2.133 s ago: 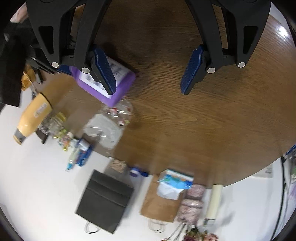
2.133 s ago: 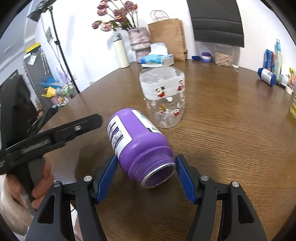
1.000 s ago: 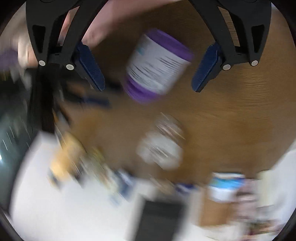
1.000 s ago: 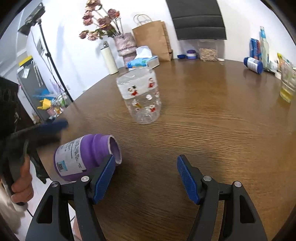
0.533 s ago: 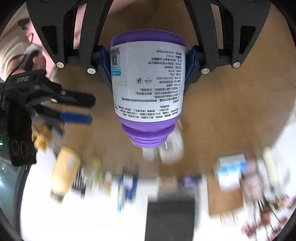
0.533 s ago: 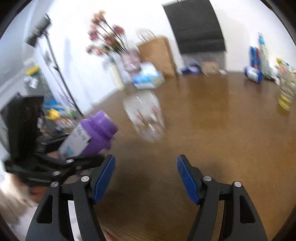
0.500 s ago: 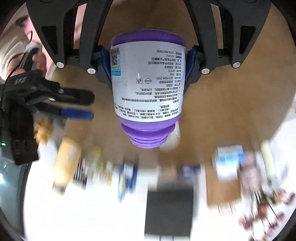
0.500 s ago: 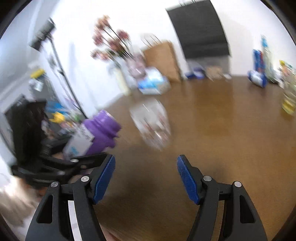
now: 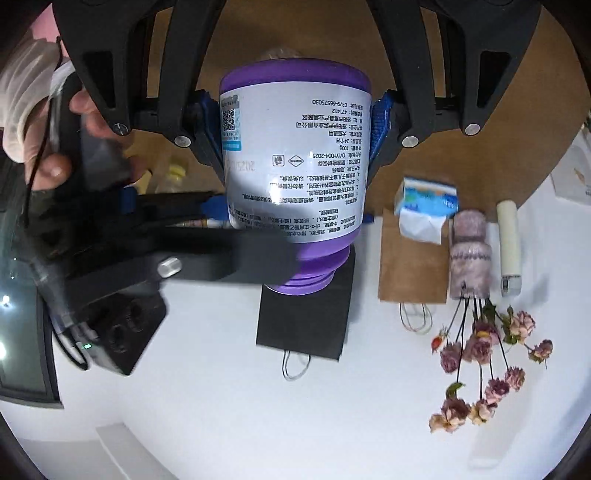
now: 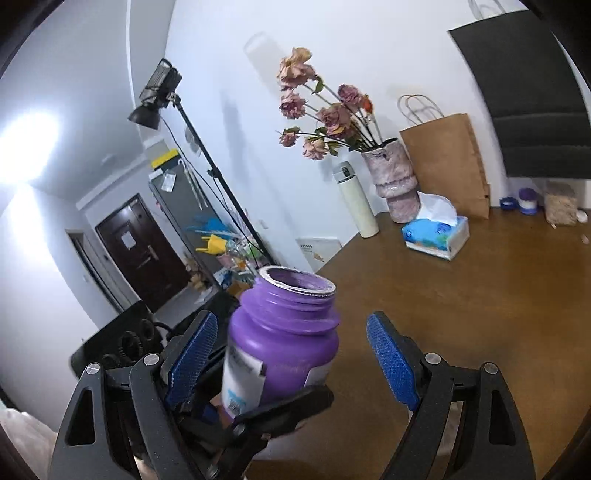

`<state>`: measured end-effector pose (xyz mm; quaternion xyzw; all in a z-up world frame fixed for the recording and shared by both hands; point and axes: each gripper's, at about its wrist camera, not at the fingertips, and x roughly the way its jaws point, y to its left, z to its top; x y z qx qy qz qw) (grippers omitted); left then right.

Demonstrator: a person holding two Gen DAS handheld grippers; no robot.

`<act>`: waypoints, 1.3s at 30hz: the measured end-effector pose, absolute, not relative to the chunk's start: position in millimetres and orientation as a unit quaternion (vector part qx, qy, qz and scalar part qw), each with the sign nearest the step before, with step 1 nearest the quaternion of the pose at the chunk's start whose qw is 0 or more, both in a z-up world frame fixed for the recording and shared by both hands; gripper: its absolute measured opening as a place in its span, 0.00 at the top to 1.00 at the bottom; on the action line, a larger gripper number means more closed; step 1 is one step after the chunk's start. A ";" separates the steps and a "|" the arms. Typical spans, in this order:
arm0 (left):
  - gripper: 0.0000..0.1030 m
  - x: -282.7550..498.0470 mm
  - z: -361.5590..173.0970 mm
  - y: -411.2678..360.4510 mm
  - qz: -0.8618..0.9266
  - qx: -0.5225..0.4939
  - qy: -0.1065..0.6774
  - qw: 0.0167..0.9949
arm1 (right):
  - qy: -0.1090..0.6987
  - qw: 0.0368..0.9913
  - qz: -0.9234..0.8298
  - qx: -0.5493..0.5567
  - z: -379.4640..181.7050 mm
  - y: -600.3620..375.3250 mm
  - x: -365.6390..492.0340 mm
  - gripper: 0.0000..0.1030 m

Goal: Flip cup upright
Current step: 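Rotate the bottle upright with the left tool while the right tool grasps its neck, then hold the upright bottle with both tools and lower it toward the table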

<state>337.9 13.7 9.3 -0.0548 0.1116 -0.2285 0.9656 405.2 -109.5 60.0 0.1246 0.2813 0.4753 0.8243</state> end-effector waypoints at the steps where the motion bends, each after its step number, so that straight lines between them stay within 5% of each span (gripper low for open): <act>1: 0.43 340.8 11.1 16.0 -0.231 -0.054 0.107 0.965 | 0.281 0.826 0.474 0.124 60.1 -103.8 409.2 0.15; 2: 0.43 343.9 11.2 18.7 -0.235 -0.055 0.101 0.965 | 0.280 0.825 0.474 0.125 58.4 -100.8 412.1 0.17; 3: 0.43 347.5 13.0 21.7 -0.242 -0.057 0.100 0.963 | 0.279 0.822 0.479 0.127 57.4 -96.1 415.1 0.33; 5: 0.40 354.5 10.0 25.1 -0.259 -0.065 0.112 0.957 | 0.271 0.830 0.473 0.120 56.7 -90.7 417.4 0.33; 8: 0.13 370.9 6.7 37.0 -0.263 -0.078 0.126 0.954 | 0.249 0.860 0.443 0.057 55.3 -77.6 411.8 0.33; 11: 0.09 385.3 7.8 46.9 -0.278 -0.079 0.136 0.948 | 0.214 0.891 0.398 -0.033 52.5 -62.4 401.4 0.33; 13: 0.10 393.4 7.2 44.2 -0.264 -0.040 0.134 0.954 | 0.206 0.895 0.392 -0.057 46.4 -54.1 402.9 0.33; 16: 0.43 401.6 0.3 39.3 -0.291 -0.007 0.133 0.948 | 0.204 0.897 0.385 -0.071 36.3 -45.6 410.7 0.33; 33: 0.43 423.5 -37.6 39.2 -0.263 -0.019 0.154 0.952 | 0.229 0.890 0.389 -0.066 -1.4 -37.5 444.6 0.31; 39: 0.43 424.6 -52.4 32.1 -0.247 0.011 0.185 0.951 | 0.337 0.829 0.445 -0.008 -28.6 -38.8 480.3 0.28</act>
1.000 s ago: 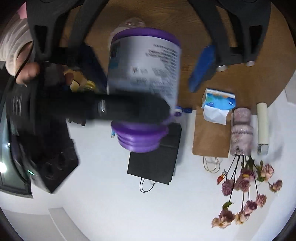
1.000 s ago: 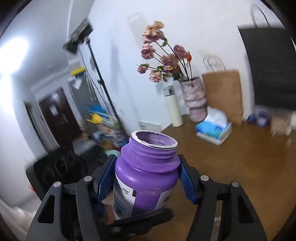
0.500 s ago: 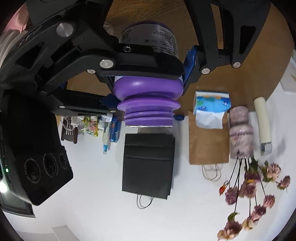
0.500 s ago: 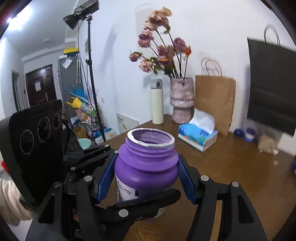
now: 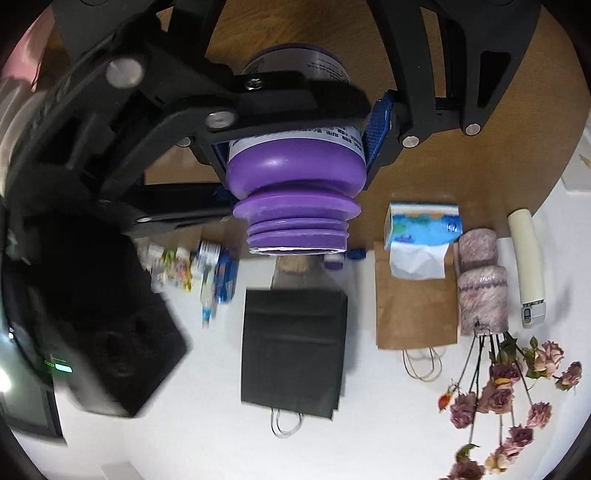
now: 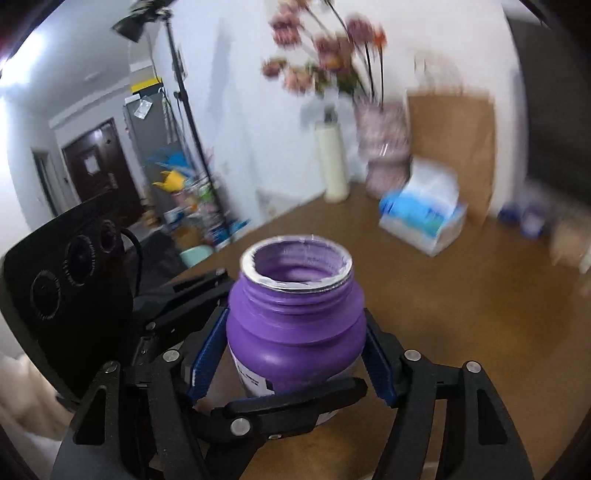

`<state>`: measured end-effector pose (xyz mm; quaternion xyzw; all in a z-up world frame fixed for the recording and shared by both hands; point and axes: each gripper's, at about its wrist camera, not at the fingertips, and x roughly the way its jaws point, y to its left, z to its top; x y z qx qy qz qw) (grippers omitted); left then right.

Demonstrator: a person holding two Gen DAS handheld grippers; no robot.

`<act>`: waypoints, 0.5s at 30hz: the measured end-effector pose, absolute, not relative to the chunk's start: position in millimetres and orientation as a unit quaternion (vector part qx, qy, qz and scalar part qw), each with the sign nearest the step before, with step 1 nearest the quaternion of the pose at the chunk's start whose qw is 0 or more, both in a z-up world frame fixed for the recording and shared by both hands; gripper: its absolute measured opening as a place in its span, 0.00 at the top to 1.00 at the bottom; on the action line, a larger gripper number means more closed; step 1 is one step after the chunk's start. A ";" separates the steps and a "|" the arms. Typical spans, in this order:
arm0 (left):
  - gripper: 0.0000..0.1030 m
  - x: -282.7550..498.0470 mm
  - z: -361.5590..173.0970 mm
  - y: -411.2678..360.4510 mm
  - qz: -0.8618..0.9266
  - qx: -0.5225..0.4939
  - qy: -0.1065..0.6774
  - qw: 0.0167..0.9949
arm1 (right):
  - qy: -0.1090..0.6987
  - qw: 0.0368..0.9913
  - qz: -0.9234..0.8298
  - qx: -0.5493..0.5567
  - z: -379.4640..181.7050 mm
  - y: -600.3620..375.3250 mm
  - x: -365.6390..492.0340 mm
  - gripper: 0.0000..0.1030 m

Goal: Flip cup upright
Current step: 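Hold the upright bottle with both tools and lower it toward the table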

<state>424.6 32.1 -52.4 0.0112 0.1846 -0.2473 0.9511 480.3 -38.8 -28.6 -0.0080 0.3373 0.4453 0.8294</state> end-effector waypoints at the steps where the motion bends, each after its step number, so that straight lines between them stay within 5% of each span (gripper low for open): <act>1: 0.43 421.5 -57.3 28.9 -0.244 0.024 0.190 0.951 | 0.350 0.823 0.448 0.010 -36.6 -41.5 482.4 0.28; 15: 0.43 388.3 -72.3 18.0 -0.257 0.023 0.216 0.942 | 0.320 0.844 0.429 -0.024 -50.5 -48.4 437.8 0.23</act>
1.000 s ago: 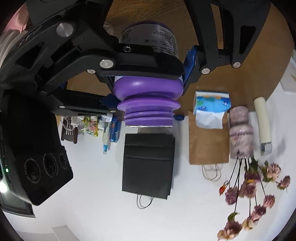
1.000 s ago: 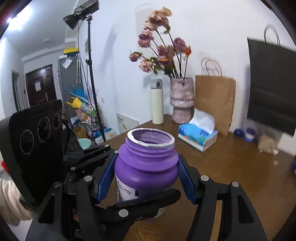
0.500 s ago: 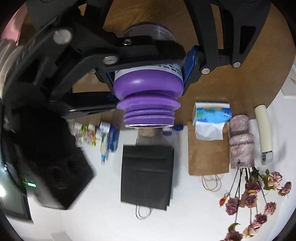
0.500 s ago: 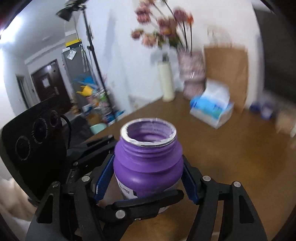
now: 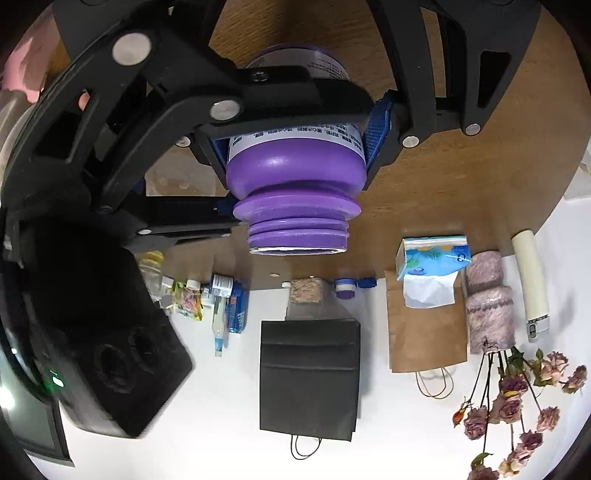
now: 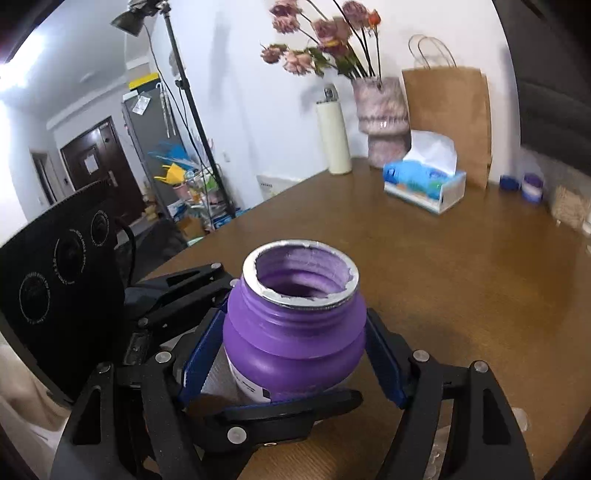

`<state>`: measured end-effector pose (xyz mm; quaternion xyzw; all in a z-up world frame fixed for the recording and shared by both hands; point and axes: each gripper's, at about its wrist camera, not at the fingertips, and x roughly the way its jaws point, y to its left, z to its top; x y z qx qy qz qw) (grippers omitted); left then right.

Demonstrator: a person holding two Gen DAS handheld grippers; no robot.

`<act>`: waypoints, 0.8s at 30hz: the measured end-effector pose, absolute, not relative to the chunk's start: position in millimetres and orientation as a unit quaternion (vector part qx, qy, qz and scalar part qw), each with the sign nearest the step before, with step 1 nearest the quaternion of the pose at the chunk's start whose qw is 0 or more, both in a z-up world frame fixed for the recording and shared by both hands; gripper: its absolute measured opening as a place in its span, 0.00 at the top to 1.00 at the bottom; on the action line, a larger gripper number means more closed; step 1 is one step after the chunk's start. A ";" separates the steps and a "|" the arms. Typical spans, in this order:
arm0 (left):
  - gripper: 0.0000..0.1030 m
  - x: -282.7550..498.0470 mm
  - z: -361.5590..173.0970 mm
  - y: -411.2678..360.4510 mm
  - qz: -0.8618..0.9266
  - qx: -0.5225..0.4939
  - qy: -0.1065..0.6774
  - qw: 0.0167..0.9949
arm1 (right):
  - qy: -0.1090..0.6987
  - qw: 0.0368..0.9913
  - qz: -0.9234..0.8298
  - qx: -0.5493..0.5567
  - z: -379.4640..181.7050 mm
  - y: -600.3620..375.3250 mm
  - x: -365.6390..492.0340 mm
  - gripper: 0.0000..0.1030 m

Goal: Flip cup upright
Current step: 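Hold the upright bottle with both tools and lower it toward the table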

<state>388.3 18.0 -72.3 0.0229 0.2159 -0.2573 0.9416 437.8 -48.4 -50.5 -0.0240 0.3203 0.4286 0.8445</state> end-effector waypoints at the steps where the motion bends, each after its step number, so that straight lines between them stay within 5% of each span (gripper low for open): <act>1: 0.43 387.5 -71.9 17.4 -0.259 0.018 0.219 0.941 | 0.321 0.844 0.431 -0.018 -50.9 -49.8 436.4 0.23; 13: 0.43 348.1 -78.9 15.9 -0.225 0.008 0.257 0.940 | 0.234 0.878 0.416 -0.008 -58.3 -54.0 373.8 0.23; 21: 0.43 329.7 -88.8 20.6 -0.179 0.021 0.291 0.939 | 0.334 0.812 0.469 0.096 -93.6 -45.9 384.2 0.23; 24: 0.43 325.4 -93.7 17.8 -0.189 0.018 0.298 0.936 | 0.319 0.829 0.456 0.055 -90.2 -41.8 373.5 0.23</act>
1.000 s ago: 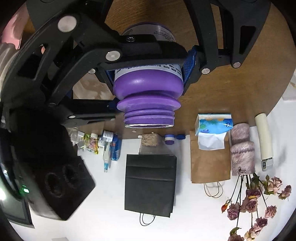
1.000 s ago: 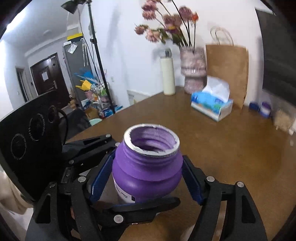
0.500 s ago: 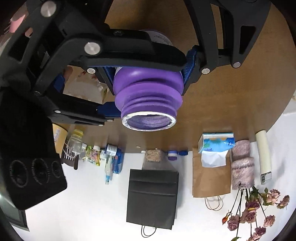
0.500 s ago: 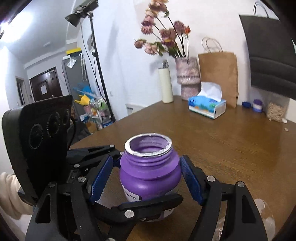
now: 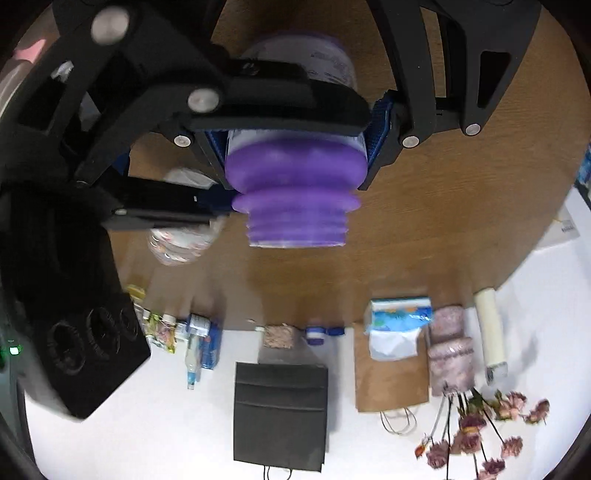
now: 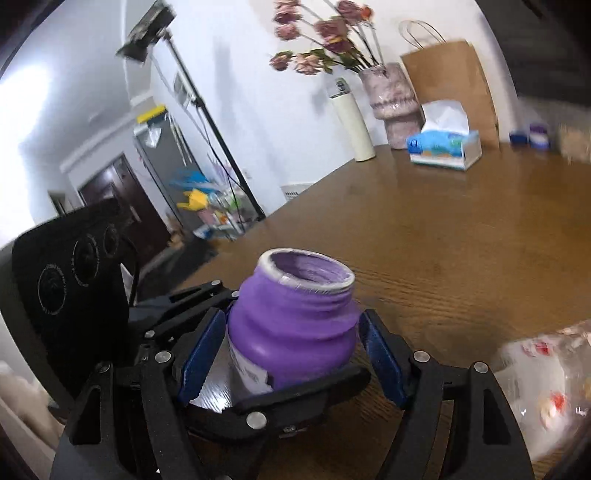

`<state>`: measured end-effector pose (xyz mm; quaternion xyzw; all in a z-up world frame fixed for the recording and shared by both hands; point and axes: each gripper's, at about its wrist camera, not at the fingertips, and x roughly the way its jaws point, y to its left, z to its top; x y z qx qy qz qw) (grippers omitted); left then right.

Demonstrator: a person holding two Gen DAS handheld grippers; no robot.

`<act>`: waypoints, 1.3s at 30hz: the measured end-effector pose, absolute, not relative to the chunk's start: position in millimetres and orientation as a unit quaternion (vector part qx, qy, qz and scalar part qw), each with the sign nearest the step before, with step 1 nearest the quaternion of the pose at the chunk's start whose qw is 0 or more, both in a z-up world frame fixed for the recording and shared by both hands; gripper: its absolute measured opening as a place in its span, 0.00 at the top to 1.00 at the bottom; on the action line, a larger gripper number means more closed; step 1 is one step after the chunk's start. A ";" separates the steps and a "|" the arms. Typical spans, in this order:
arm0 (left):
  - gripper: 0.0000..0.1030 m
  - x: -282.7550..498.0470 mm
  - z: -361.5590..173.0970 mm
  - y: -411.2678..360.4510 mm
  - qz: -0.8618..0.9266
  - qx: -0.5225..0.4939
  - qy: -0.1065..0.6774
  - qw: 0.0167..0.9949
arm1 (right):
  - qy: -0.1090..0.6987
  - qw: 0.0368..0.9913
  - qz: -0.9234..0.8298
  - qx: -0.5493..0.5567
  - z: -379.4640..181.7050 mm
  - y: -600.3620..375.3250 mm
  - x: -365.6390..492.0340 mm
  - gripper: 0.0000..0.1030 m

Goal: Flip cup upright
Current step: 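Hold the upright bottle with both tools and lower it toward the table, then set the bottle upright on the table and open both tools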

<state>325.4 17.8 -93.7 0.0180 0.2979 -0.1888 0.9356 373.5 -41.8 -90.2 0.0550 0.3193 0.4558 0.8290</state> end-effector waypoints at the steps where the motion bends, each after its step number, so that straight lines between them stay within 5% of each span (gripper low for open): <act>1: 0.43 326.1 -94.7 16.2 -0.193 0.014 0.301 0.934 | 0.316 0.833 0.452 0.043 -88.8 -41.5 371.9 0.23; 11: 0.43 344.5 -92.4 -5.0 -0.233 0.005 0.317 0.919 | 0.349 0.832 0.430 -0.008 -75.5 -55.9 385.5 0.24; 12: 0.41 347.8 -91.5 -9.4 -0.220 0.021 0.316 0.923 | 0.346 0.838 0.420 -0.023 -72.3 -57.0 388.0 0.34; 17: 0.31 369.0 -93.6 -14.1 -0.200 0.025 0.348 0.916 | 0.339 0.851 0.396 -0.069 -67.0 -60.7 405.2 0.34; 39: 0.27 399.3 -98.0 -5.4 -0.153 0.007 0.387 0.909 | 0.307 0.868 0.368 -0.127 -72.5 -60.8 441.7 0.34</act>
